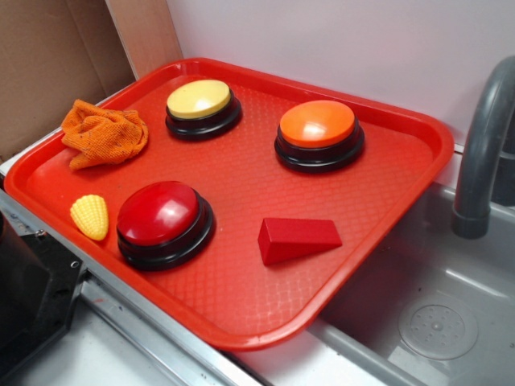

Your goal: Push the orange button.

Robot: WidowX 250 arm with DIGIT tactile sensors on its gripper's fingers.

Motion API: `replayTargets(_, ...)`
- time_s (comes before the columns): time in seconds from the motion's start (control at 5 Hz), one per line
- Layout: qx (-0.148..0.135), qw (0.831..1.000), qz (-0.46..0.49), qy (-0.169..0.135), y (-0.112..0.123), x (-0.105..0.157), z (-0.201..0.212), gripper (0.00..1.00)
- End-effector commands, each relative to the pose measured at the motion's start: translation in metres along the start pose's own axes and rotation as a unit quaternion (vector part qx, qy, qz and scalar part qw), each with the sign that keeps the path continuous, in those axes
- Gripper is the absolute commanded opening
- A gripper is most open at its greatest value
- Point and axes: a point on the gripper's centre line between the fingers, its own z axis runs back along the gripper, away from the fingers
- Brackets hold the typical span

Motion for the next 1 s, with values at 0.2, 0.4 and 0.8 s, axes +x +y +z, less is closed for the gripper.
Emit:
replayTargets(0.2, 0.030, 0.998, -0.044, -0.039, -0.001, 0.047, -0.031, 1.00)
replayTargets(0.4, 0.042, 0.996, -0.063, -0.046, 0.000, 0.081, -0.055, 1.00)
replayTargets(0.8, 0.055, 0.997, -0.042, -0.041, 0.011, 0.126, -0.118, 1.00)
